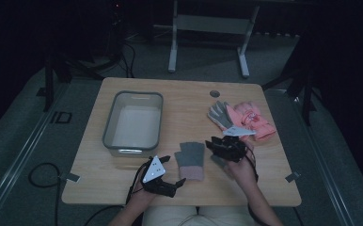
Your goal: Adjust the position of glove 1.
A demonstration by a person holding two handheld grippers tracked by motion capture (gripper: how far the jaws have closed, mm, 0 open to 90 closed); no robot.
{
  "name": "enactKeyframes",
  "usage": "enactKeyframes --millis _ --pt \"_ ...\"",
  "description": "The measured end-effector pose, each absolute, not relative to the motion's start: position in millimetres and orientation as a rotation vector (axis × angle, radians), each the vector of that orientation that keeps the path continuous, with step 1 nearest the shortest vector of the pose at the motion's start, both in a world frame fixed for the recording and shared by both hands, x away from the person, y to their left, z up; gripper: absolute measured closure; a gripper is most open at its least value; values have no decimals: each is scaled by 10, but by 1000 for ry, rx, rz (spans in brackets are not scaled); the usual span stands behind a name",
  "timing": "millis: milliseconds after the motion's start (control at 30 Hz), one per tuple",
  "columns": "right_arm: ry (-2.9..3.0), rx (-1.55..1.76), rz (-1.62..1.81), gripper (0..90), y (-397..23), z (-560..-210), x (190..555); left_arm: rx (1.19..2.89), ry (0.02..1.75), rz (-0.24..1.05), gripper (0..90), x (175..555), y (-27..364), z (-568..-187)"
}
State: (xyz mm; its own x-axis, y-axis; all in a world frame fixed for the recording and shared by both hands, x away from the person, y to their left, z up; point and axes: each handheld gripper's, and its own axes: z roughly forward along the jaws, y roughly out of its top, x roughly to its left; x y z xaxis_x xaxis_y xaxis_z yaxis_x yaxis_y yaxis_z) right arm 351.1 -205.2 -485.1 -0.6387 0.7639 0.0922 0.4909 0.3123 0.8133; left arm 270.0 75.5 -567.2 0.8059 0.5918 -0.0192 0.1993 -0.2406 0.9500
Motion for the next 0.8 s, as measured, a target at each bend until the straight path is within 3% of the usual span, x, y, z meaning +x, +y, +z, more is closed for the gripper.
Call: enactKeyframes --millis 233,567,800 --pt "2268 1061 1175 587 -2416 -4713 3583 1811 608 412 17 2701 754 -5672" --pt "2425 1000 1030 575 -2837 -5048 3647 1809 610 416 18 2699 753 -5672" --pt "2484 1013 1008 562 -2852 -5262 3711 1812 603 426 18 2692 747 -5673"
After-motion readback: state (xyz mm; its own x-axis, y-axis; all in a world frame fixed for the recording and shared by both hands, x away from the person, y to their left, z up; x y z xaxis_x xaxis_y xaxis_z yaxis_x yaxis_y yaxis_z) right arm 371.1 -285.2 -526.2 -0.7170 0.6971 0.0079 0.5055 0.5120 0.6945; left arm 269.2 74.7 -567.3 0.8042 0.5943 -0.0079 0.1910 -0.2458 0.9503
